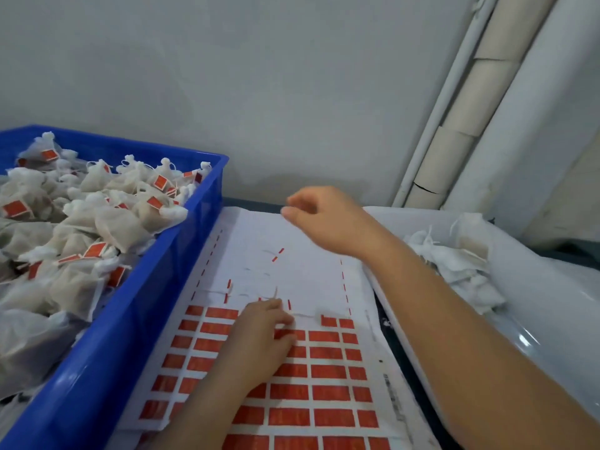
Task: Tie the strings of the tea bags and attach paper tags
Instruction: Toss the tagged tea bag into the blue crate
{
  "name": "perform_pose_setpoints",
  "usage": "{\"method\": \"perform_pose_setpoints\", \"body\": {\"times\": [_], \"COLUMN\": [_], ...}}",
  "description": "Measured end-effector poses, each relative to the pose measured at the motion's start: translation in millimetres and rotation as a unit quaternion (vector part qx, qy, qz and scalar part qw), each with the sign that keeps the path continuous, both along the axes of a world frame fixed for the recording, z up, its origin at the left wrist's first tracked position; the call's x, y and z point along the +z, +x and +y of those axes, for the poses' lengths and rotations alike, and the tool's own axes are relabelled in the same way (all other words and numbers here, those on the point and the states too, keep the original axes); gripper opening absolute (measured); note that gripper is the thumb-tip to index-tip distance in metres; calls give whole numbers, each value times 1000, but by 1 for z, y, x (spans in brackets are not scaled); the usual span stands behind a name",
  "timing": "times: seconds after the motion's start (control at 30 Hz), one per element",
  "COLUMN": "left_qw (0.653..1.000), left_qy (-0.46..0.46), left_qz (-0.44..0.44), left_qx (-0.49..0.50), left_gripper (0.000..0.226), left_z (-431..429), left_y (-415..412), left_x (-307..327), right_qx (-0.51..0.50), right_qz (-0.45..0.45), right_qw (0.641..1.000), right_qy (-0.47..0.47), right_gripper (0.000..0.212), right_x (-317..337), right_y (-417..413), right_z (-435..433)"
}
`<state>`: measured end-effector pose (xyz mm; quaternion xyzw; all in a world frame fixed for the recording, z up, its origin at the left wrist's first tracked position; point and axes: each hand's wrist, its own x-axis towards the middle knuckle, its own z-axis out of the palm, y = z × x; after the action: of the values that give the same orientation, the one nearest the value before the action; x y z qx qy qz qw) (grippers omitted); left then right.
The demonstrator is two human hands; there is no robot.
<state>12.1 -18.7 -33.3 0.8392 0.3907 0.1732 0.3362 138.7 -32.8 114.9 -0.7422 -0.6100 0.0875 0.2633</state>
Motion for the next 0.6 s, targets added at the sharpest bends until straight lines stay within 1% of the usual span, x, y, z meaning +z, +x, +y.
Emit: {"method": "perform_pose_setpoints", "body": {"times": [0.07,0.1,0.2,0.27,0.33,0.43,0.5,0.6], "left_qw": [1000,1000,1000,1000,1000,1000,1000,1000], "left_qy": [-4,-6,-13,-14,-15,-4,-4,-2], "left_qz": [12,9,-2,-10,-13,-15,-10,1], "left_qx": [5,6,11,12,12,16,19,21], "left_gripper": [33,33,33,32,30,28,27,26], "left_z": [-2,-2,-1,-1,0,0,0,0], "left_y": [2,4,4,3,3,3,4,5], "left_x": [-2,-2,-2,-3,-4,-5,-4,-4], "right_qx": [-70,-106,-187,-195,-176,-151,-153,-175], "right_qz": [15,22,17,-2,-10,-23,-49,-63], "right_qw": [997,992,973,961,951,936,930,930], "right_qy": [-42,-63,-134,-196,-256,-318,-331,-316], "right_gripper": [21,17,15,13,14,34,40,38], "right_x": [4,3,-10,-24,-36,-50,-60,-70], "right_y": [49,72,128,149,156,157,159,164], "right_z": [-30,-44,-81,-96,-102,-100,-96,-93]}}
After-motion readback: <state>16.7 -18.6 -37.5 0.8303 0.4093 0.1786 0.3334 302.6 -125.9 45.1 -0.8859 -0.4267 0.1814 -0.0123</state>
